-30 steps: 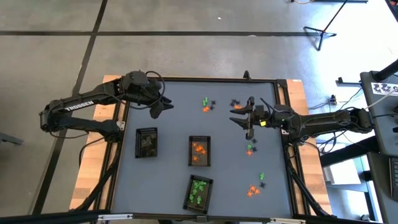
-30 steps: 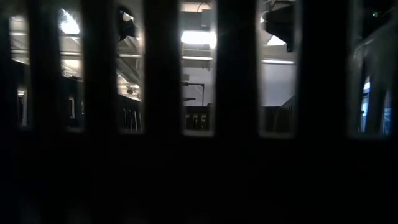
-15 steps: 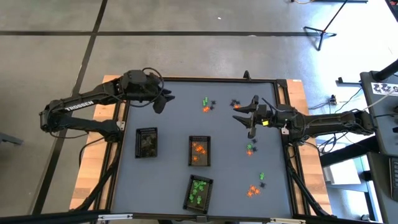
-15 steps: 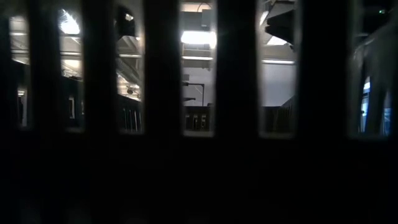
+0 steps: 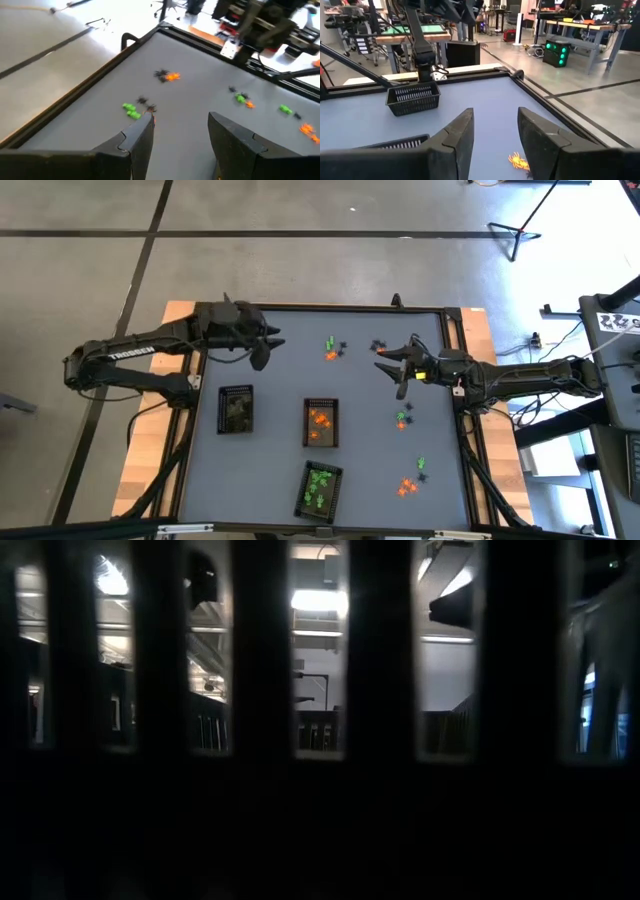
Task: Sort Halloween decoration
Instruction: Put the black spider toy into the top left black basket
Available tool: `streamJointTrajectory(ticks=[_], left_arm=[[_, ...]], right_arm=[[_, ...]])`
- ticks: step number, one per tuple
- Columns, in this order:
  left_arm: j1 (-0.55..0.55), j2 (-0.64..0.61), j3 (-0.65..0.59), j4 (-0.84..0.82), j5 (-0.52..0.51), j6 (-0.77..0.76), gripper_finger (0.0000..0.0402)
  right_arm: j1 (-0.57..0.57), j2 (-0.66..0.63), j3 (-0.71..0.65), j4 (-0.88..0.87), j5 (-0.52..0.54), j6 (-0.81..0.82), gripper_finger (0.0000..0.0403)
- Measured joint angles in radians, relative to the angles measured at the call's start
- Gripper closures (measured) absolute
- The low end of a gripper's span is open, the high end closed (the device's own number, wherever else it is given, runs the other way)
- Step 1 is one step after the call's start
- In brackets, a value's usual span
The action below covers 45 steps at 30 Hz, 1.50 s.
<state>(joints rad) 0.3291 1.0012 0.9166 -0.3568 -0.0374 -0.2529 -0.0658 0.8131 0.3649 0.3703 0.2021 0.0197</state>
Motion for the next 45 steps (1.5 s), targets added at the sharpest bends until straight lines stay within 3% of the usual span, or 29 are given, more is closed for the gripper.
streamJointTrajectory(ticks=[10, 22, 30, 33, 40, 45], left_arm=[[-0.023, -0.061, -0.201, 0.182, -0.003, -0.007, 0.0223], [-0.06, -0.285, -0.486, 0.436, -0.002, -0.058, 0.0223], [-0.084, -0.289, -0.588, 0.548, -0.002, -0.052, 0.0223], [-0.08, -0.288, -0.591, 0.556, -0.012, -0.051, 0.0223], [-0.079, -0.288, -0.591, 0.629, -0.039, 0.001, 0.0223], [-0.079, -0.288, -0.591, 0.651, -0.039, 0.002, 0.0223]], right_arm=[[0.001, -0.001, 0.0, -0.017, 0.0, 0.002, 0.0254], [0.0, -0.001, 0.001, -0.015, -0.004, 0.026, 0.0254], [0.0, 0.0, 0.004, -0.048, 0.097, 0.028, 0.0254], [-0.001, 0.0, 0.06, -0.18, 0.107, 0.037, 0.0254], [-0.001, 0.028, 0.262, -0.673, 0.184, 0.132, 0.0254], [-0.001, 0.03, 0.304, -0.899, 0.183, 0.207, 0.0254]])
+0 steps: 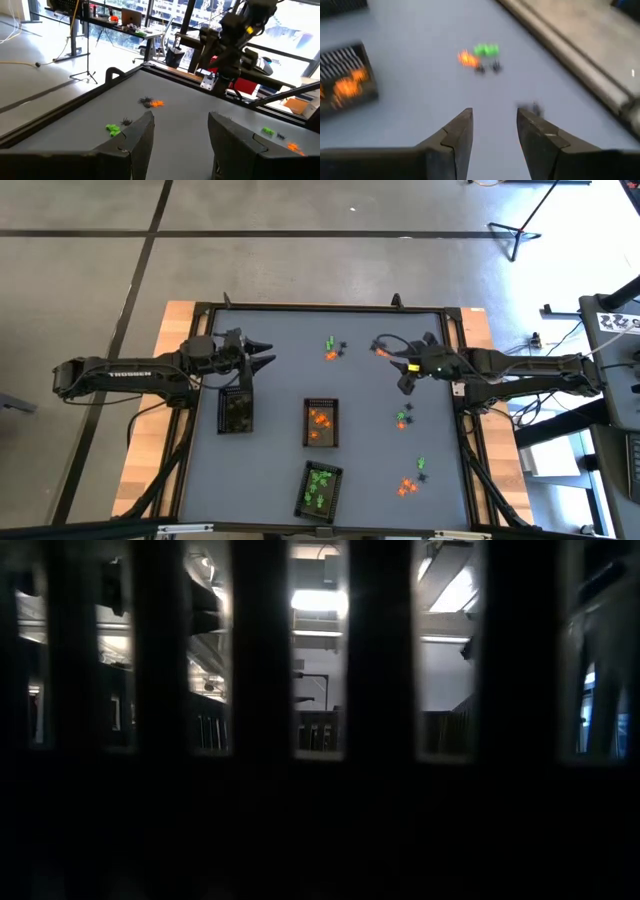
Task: Sort Halloween decoration
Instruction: Put the black spider toy into the top left black basket
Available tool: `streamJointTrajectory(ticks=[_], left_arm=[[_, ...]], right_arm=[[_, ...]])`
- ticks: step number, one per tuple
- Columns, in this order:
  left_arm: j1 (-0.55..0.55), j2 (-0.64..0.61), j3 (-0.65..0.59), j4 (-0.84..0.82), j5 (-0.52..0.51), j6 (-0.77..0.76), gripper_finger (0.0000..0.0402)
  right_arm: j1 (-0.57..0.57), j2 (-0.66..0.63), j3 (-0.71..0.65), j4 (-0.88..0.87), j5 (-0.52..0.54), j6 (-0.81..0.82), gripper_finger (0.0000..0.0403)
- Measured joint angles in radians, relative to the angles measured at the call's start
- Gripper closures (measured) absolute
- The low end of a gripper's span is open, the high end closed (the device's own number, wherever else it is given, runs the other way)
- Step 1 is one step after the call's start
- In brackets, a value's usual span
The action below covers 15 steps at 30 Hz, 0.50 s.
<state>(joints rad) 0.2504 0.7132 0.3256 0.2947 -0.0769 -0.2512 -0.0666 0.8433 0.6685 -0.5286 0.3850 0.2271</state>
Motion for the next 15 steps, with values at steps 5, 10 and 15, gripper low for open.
streamJointTrajectory(ticks=[5, 10, 15], left_arm=[[0.0, 0.0, 0.0, -0.001, 0.0, 0.0, 0.0223], [0.0, 0.0, 0.0, -0.001, 0.0, 0.0, 0.0223], [0.0, 0.0, 0.0, -0.001, 0.0, 0.0, 0.0223]], right_arm=[[0.0, 0.006, 0.0, -0.228, -0.068, 0.145, 0.0254], [0.001, 0.01, -0.005, -0.329, -0.205, 0.275, 0.0254], [0.002, 0.01, -0.057, -0.337, -0.276, 0.338, 0.0254]])
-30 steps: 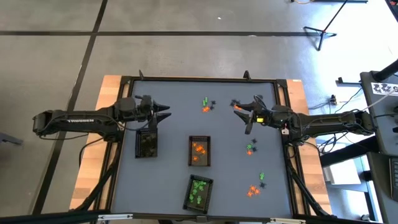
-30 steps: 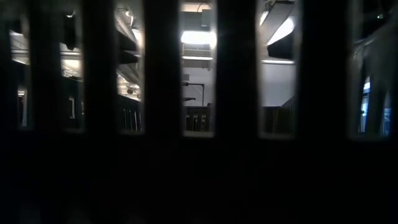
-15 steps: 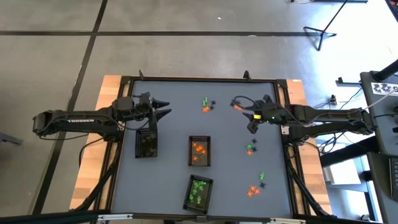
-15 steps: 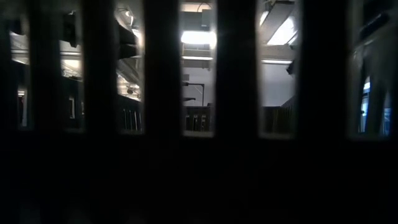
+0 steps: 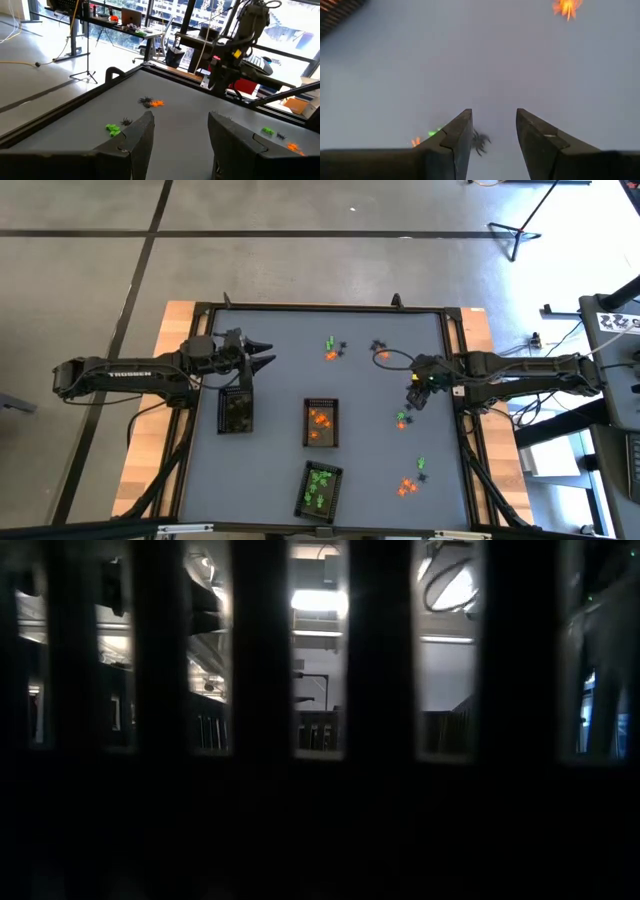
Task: Sort Halloween decoration
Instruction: Put the black spider toy into the top left black basket
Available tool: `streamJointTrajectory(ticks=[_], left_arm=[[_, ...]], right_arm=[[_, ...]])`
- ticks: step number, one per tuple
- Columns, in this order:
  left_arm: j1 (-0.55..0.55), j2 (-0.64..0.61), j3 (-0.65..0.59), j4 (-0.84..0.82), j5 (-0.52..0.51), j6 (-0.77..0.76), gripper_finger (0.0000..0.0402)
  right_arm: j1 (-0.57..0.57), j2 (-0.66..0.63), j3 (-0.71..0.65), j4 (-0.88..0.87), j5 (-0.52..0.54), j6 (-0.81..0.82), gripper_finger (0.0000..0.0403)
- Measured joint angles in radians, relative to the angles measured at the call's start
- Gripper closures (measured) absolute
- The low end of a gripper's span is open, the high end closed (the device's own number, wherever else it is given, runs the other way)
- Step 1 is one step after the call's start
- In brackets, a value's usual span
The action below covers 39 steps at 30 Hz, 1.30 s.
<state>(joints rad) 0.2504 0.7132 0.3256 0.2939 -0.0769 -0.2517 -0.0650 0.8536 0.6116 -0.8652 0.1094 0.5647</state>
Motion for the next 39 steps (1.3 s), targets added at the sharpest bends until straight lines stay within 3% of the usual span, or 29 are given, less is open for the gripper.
streamJointTrajectory(ticks=[9, 17, 33, 39], left_arm=[[0.0, 0.0, 0.0, 0.0, 0.0, -0.002, 0.0223], [0.0, 0.0, 0.0, -0.001, 0.0, -0.005, 0.0223], [-0.002, 0.0, 0.001, -0.02, 0.0, -0.036, 0.0223], [-0.011, 0.0, 0.001, -0.025, 0.0, -0.036, 0.0223]], right_arm=[[0.0, 0.0, -0.138, 0.014, -0.059, 0.101, 0.0254], [0.0, 0.0, -0.23, 0.152, -0.117, 0.12, 0.0254], [0.0, -0.001, -0.316, 0.223, -0.155, 0.161, 0.0254], [0.0, 0.0, -0.316, 0.225, -0.151, 0.161, 0.0292]])
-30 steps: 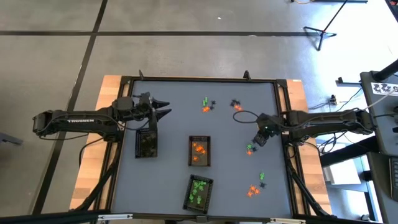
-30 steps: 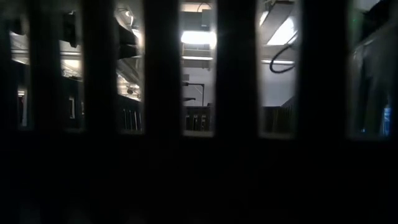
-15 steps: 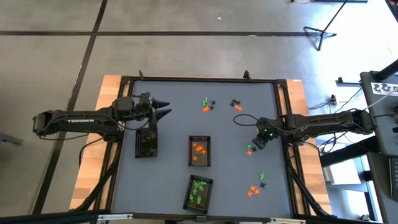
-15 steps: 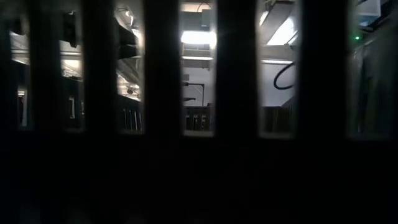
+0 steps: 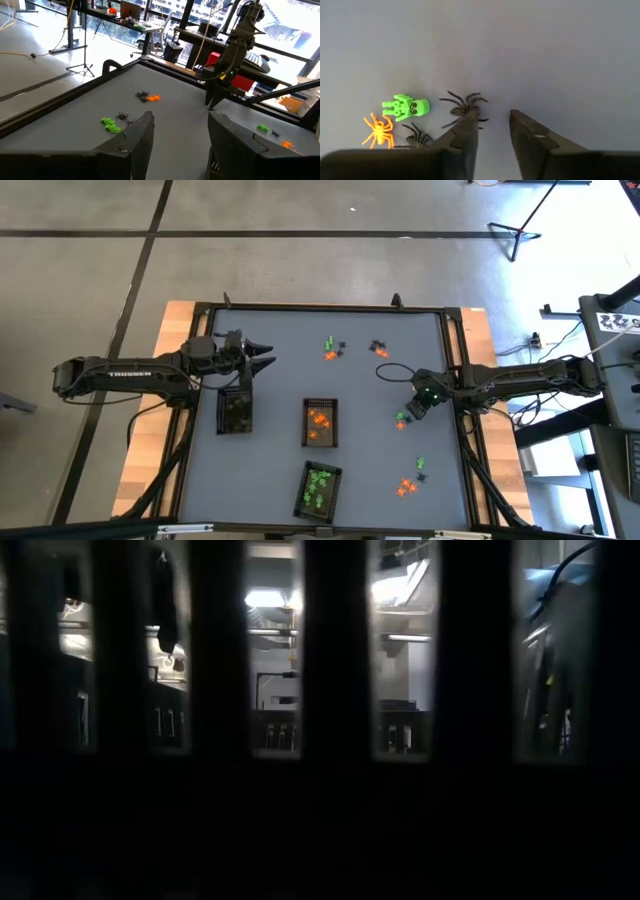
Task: Sort Halloween decoration
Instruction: Put the black spider toy into the top left black basket
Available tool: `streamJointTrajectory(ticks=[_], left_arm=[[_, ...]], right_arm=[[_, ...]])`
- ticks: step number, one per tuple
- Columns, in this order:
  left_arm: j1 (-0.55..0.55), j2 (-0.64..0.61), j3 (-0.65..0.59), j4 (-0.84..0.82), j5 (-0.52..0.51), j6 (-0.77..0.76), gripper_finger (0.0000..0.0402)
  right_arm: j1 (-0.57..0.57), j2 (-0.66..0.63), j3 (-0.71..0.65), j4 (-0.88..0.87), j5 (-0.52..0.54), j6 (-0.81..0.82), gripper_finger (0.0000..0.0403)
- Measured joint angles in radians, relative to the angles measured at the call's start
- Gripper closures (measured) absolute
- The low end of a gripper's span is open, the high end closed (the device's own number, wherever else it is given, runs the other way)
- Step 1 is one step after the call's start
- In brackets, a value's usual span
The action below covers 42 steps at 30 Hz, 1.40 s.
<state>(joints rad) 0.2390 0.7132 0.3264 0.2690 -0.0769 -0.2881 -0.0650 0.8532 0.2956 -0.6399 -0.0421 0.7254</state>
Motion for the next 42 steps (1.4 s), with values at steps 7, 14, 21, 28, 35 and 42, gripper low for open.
streamJointTrajectory(ticks=[7, 14, 21, 28, 35, 42], left_arm=[[0.0, 0.0, 0.0, 0.0, -0.011, 0.0, 0.0223], [0.0, 0.0, 0.0, 0.0, -0.011, 0.0, 0.0223], [0.0, 0.0, 0.0, 0.0, -0.011, 0.0, 0.0223], [0.0, 0.0, 0.0, 0.001, -0.012, 0.0, 0.0223], [0.0, 0.0, 0.0, 0.0, -0.011, 0.0, 0.0223], [0.0, 0.0, 0.0, 0.0, -0.011, 0.0, 0.0223]], right_arm=[[0.0, 0.001, -0.001, 0.017, -0.008, -0.016, 0.039], [0.0, 0.001, 0.001, 0.06, -0.023, -0.027, 0.0398], [0.0, 0.0, 0.083, 0.065, 0.006, -0.07, 0.0401], [0.0, 0.0, 0.14, 0.065, 0.025, -0.106, 0.0399], [0.0, 0.014, 0.093, 0.064, -0.041, -0.095, 0.0363], [0.0, 0.064, 0.061, 0.074, -0.047, -0.05, 0.0299]])
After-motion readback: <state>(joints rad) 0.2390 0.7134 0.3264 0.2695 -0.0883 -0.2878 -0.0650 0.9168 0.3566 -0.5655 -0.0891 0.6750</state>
